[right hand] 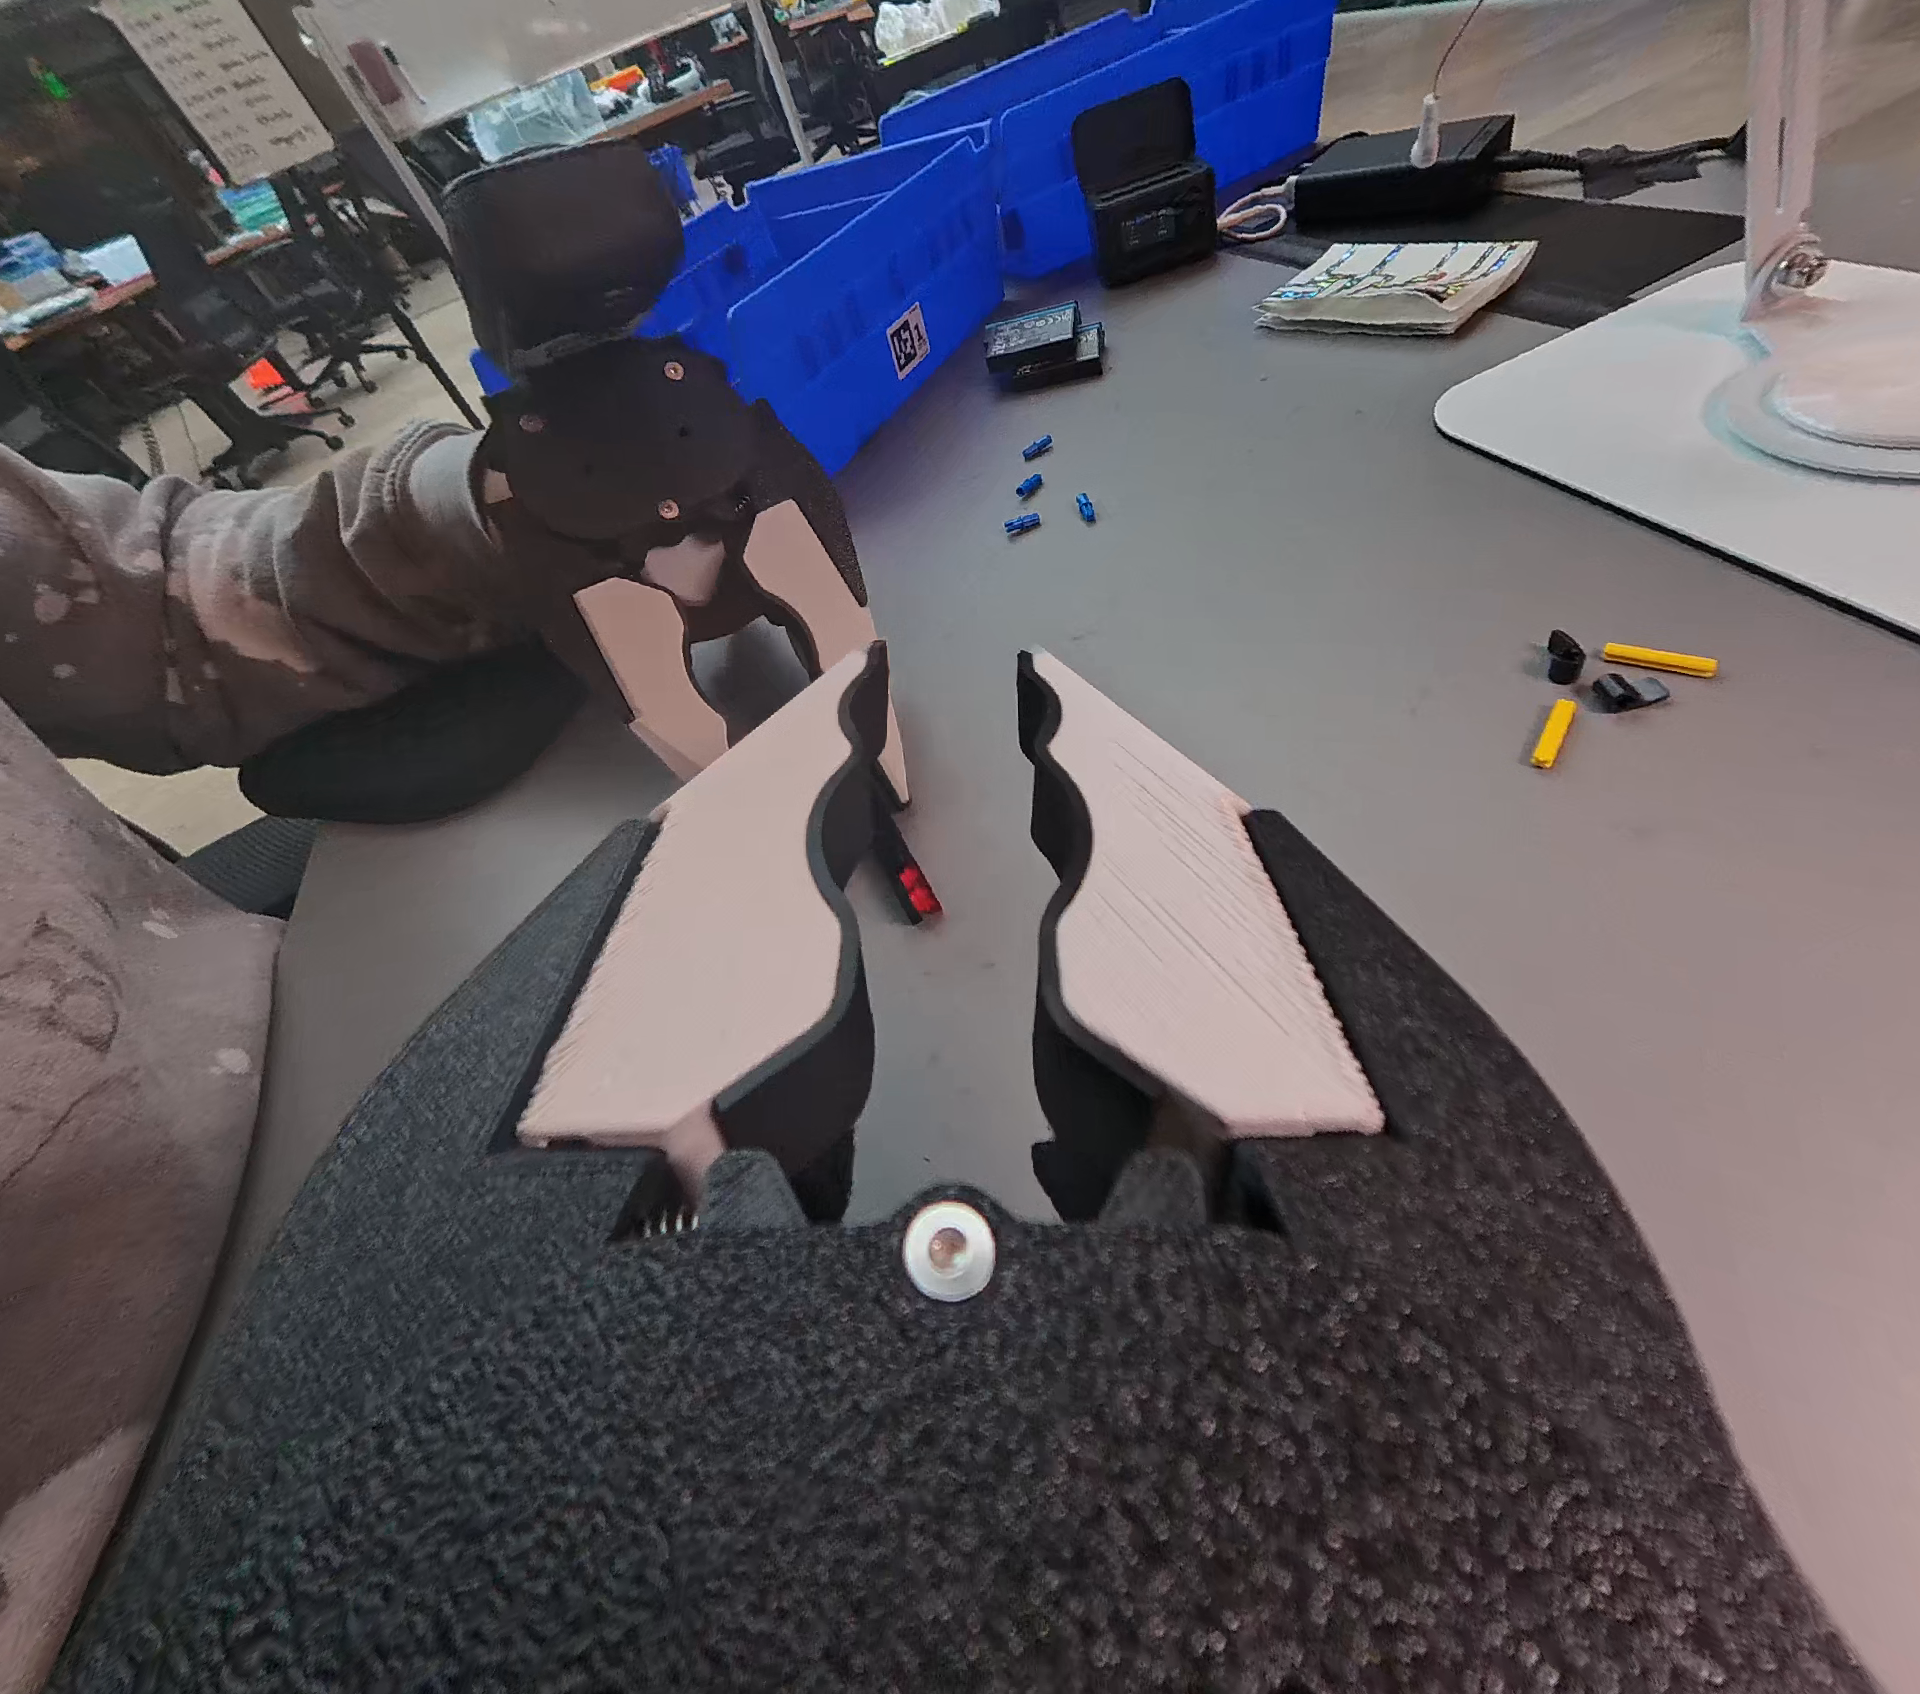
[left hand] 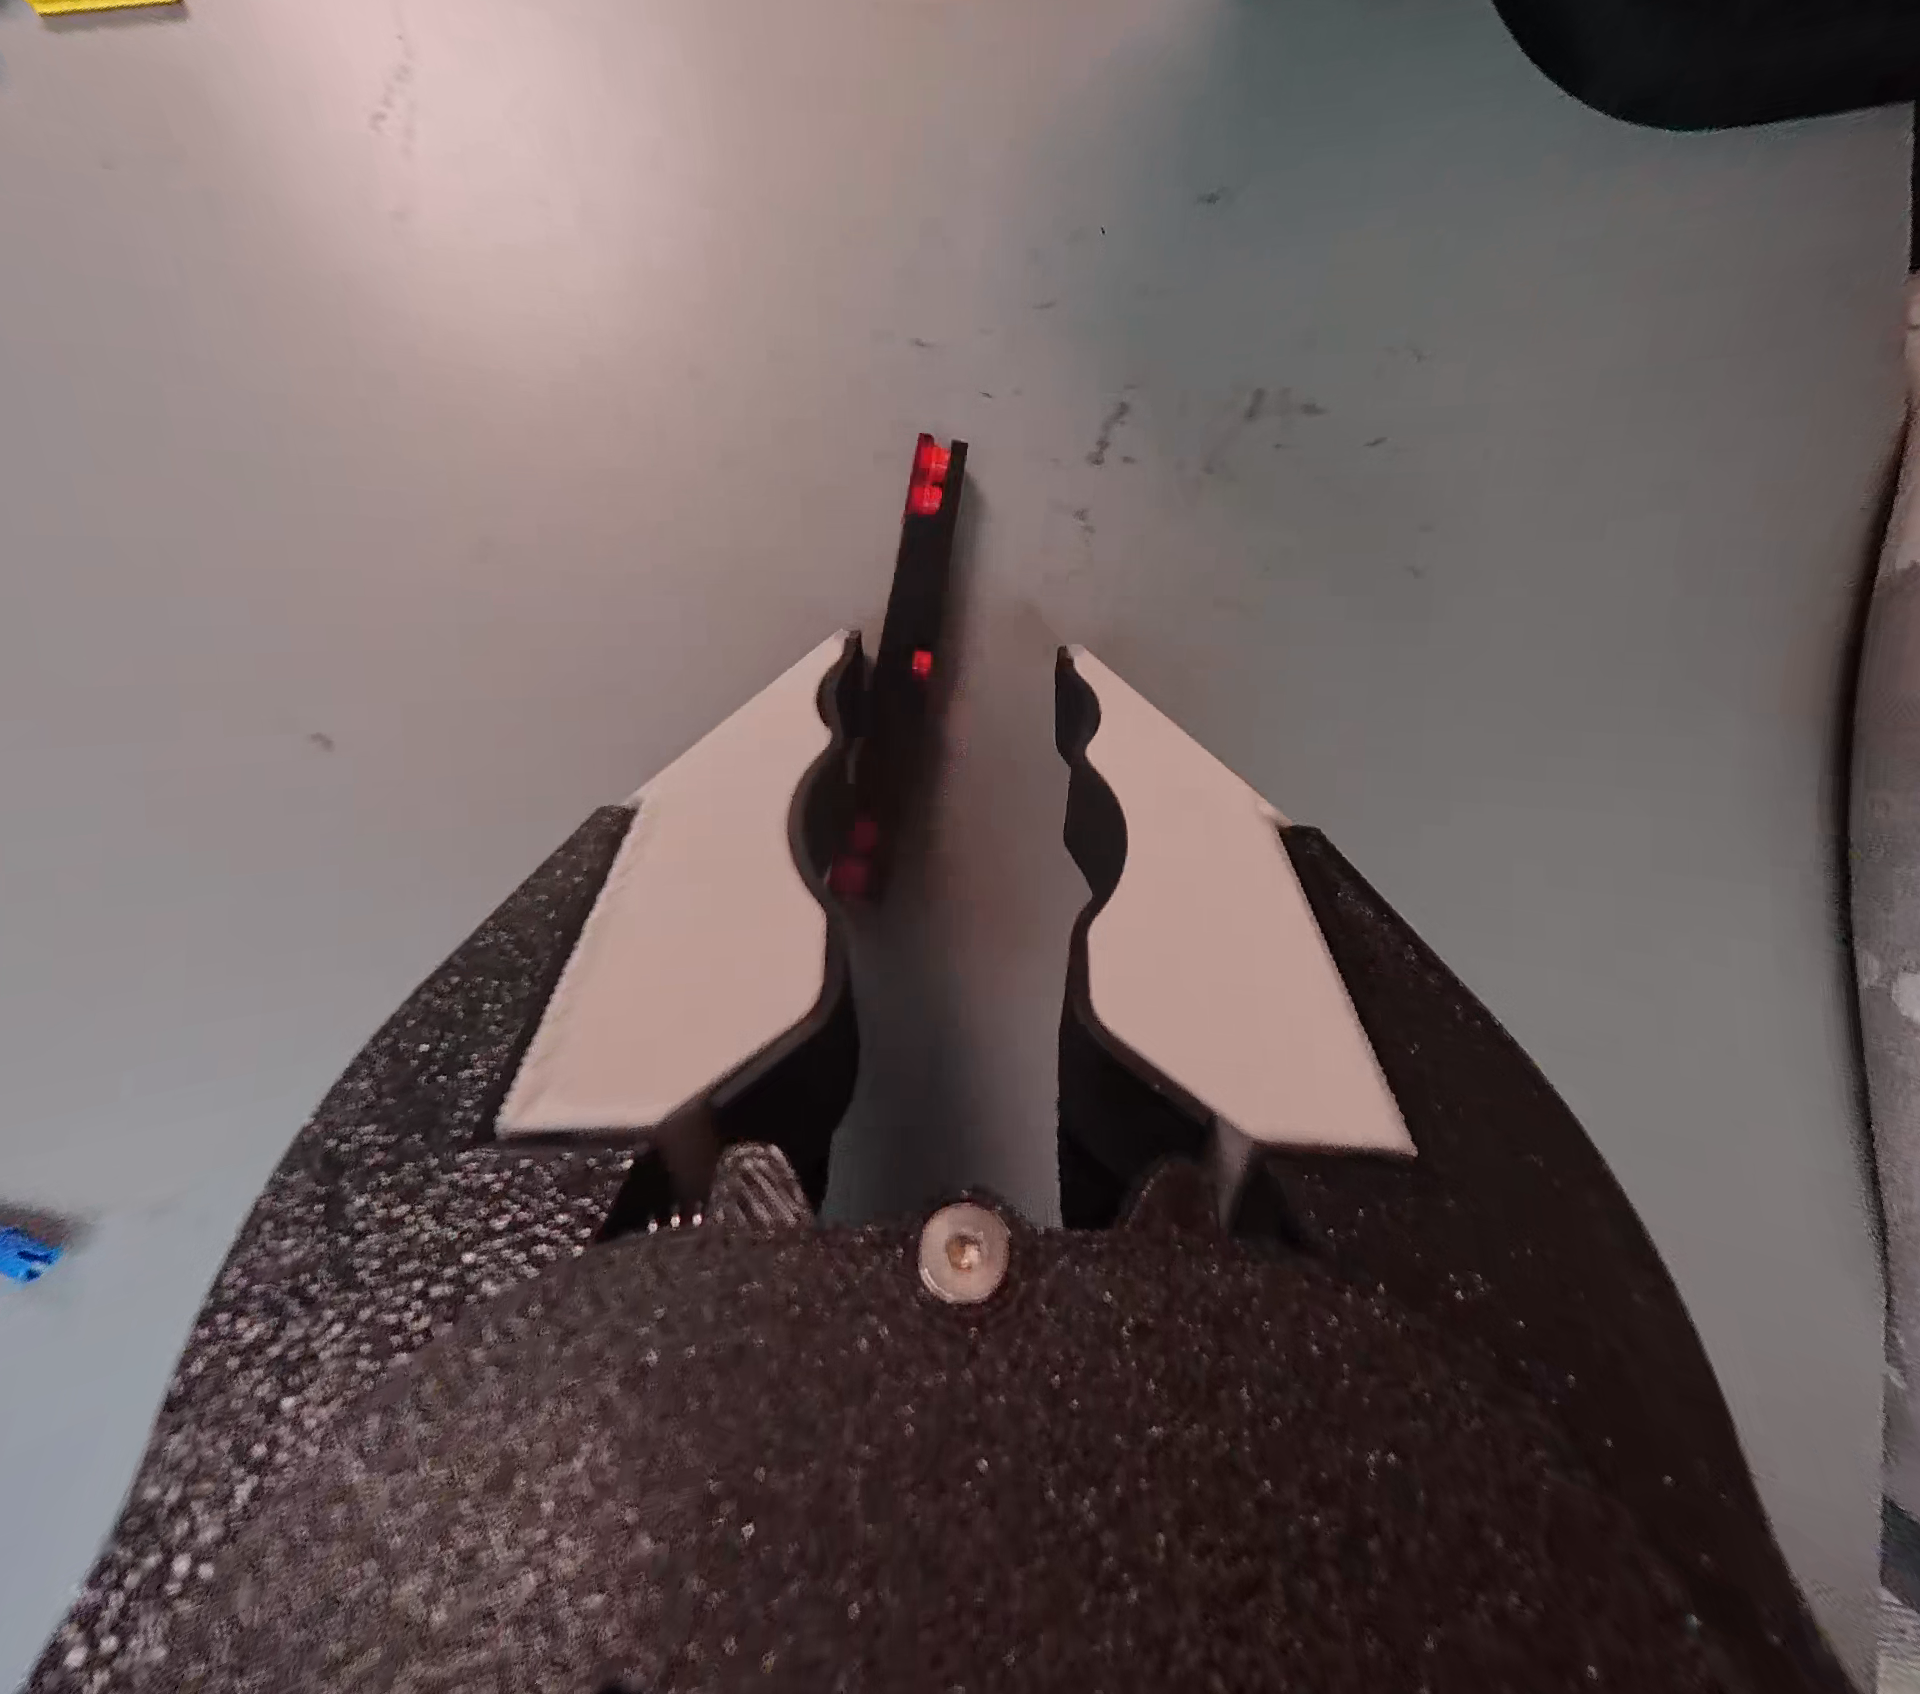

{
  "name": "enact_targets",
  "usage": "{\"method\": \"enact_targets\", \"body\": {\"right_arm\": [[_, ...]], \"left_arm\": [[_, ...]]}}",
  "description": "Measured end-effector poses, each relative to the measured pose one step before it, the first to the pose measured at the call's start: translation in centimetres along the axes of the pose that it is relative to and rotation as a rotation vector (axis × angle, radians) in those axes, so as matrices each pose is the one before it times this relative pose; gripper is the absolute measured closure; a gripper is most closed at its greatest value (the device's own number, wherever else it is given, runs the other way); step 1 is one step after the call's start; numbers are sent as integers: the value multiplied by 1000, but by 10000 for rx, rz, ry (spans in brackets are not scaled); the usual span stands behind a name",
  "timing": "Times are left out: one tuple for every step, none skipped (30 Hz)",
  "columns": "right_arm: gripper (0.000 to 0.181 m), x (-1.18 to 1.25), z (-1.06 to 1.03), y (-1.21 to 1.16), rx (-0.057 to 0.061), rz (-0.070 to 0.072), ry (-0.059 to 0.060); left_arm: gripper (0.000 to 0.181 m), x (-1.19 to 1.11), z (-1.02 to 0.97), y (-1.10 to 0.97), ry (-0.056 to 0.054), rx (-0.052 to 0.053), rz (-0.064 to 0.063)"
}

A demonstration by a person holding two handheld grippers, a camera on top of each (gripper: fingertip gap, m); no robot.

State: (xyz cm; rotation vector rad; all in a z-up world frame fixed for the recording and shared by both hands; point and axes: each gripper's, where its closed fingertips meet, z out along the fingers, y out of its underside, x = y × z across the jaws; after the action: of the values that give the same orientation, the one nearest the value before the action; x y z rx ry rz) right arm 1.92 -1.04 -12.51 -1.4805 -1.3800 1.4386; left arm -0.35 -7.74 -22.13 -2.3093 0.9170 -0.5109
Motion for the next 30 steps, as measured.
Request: {"method": "enact_targets", "body": {"right_arm": [[157,122,-83,-17,4,9,47],[157,109,-58,-73,20,1,38],[157,86,-40,-121,26,-14,26],[158,151,-24,-182,27,-40,53],[158,269,-14,-309,35,-88,117],[158,451,-18,-502,49,-150,200],[158,675,-8,-688,22,-216,309],[158,919,54,-860,-30,-326,420],[158,1237,86,-1073,-31,-426,572],[158,1502,181,-1222,-11,-463,666],[157,1650,353,-1361,25,-556,677],[156,1774,572,-1281,-19,-671,684],[155,1942,835,-1106,-84,-771,742],[154,1984,1069,-944,-66,-833,759],[154,1653,1243,-768,-40,-665,589],[153,1229,1347,-649,-27,-490,389],[152,878,1366,-489,-50,-413,282],[151,591,1304,-372,-83,-385,198],[149,454,1192,-301,-76,-475,223],[149,373,1045,-103,-137,-566,261],[149,311,889,37,-176,-556,267],[151,300,675,105,-155,-430,245],[160,424,368,88,-99,-306,268],[172,614,-30,-45,13,-229,271],[177,435,-220,23,1,69,52],[179,432,-286,105,41,402,8],[181,484,-431,-82,271,505,47],[181,703,-403,148,121,310,173],[181,619,-236,556,-162,191,105],[181,529,-166,517,-127,262,59]], "left_arm": [[149,-138,13,44,-138,-32,129],[153,-234,34,-7,-179,-19,53],[161,-374,30,-20,-245,-36,53],[170,-239,39,-37,-168,-39,87],[170,334,89,-110,138,-17,103],[170,518,196,-210,169,19,157],[171,459,328,-322,62,47,173],[171,272,376,-427,-38,38,154],[172,294,309,-435,58,-17,134],[172,359,187,-620,186,74,104],[164,199,-64,-1048,190,342,0],[155,-19,-332,-1267,178,468,-119],[150,-311,-552,-1371,100,503,-181],[147,-809,-742,-1547,-148,610,-190],[146,-1314,-849,-1651,-389,661,-164],[145,-1799,-909,-1673,-594,661,-192],[144,-2042,-869,-1613,-637,613,-303],[144,-2156,-784,-1540,-602,550,-455],[144,-2251,-672,-1470,-585,509,-552],[144,-2299,-514,-1340,-570,455,-580],[144,-2257,-345,-1173,-538,394,-569],[144,-2118,-213,-1071,-487,383,-540],[144,-1899,-123,-1031,-430,384,-465],[144,-1632,-41,-904,-376,315,-315],[143,-1353,13,-740,-334,202,-212],[142,-1025,27,-695,-261,179,-105],[141,-690,23,-724,-173,217,-1],[140,-531,59,-703,-150,213,73],[139,-510,135,-651,-205,197,106],[138,-458,238,-568,-202,173,110]]}}
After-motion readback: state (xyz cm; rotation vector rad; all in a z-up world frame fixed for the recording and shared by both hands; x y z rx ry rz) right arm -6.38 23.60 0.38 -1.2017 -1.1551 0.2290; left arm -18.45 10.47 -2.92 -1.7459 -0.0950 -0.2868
